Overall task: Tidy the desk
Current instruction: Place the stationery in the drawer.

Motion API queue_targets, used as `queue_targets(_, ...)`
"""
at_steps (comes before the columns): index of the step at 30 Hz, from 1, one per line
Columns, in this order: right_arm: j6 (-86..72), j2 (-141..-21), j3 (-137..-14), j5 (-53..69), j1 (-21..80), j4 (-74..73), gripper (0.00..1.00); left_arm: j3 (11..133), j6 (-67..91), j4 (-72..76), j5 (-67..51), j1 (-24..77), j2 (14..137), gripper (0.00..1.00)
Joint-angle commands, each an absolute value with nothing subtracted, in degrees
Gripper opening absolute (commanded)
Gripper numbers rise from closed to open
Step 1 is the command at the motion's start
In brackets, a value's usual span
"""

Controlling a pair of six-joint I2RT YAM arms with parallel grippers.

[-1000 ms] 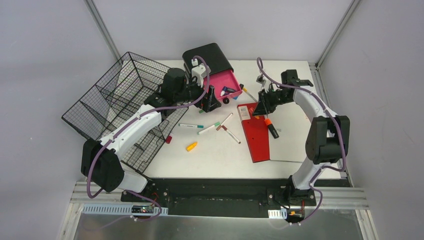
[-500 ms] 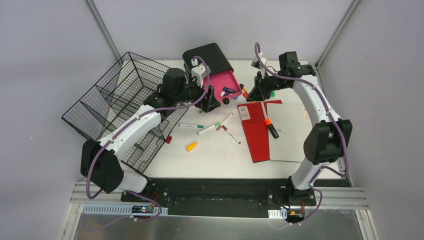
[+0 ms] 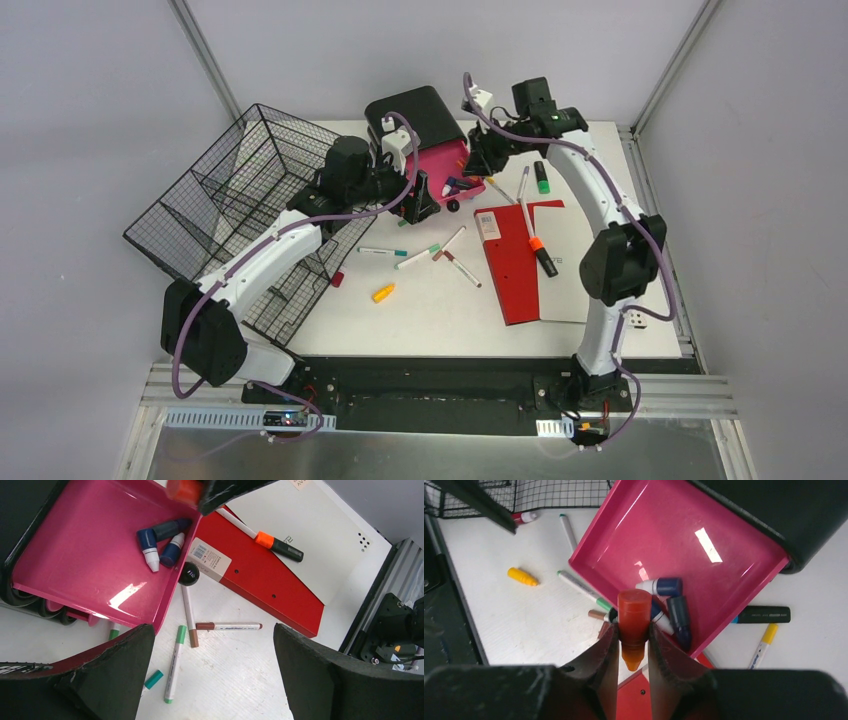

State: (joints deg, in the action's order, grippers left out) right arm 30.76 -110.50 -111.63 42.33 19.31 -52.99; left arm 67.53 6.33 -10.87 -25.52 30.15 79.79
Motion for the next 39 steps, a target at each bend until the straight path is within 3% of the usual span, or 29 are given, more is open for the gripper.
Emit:
queue_targets(1,27.42,-113.64,-117.71,34.67,22.69,-49.04,0.0,67.2,4.69,-9.52,-24.52,30.0,77.17,0.91)
queue_targets(8,25.79,-118.93,-122.34,25.8,27.36,-47.15,0.01,67.11,4.35,-9.68,-24.19,29.98,76.52,0.91)
queue_targets(12,24.32,-120.68,-122.39,22.33,29.25,-45.33,0.1,67.08,4.16,-9.67,-24.0,29.97,76.08,0.91)
queue_targets(15,21.6,-121.55,-122.58,19.94,29.79,-43.5,0.23,67.1,4.1,-9.67,-23.83,29.97,75.81,0.91)
queue_targets(19,18.55,-121.93,-123.09,18.05,29.82,-42.44,0.53,66.98,3.96,-9.68,-23.83,29.97,75.59,0.91)
queue_targets(21,17.51,-121.54,-123.09,18.14,29.8,-42.46,0.61,67.04,3.87,-9.67,-23.84,29.97,75.5,0.91)
queue_targets(26,13.34,-118.41,-122.32,21.89,28.82,-43.55,0.65,67.02,3.79,-9.75,-23.73,29.97,75.25,0.91)
queue_targets(30,9.86,-113.05,-117.58,33.82,25.59,-45.5,0.67,67.0,3.66,-9.78,-23.65,29.97,74.65,0.91)
queue_targets(34,10.82,-104.92,-108.0,47.08,21.21,-45.94,0.68,66.99,3.57,-9.77,-23.71,29.99,74.53,0.91)
queue_targets(39,18.58,-92.97,-93.99,53.21,16.13,-48.71,0.69,67.06,3.06,-10.01,-23.3,29.98,74.53,0.91)
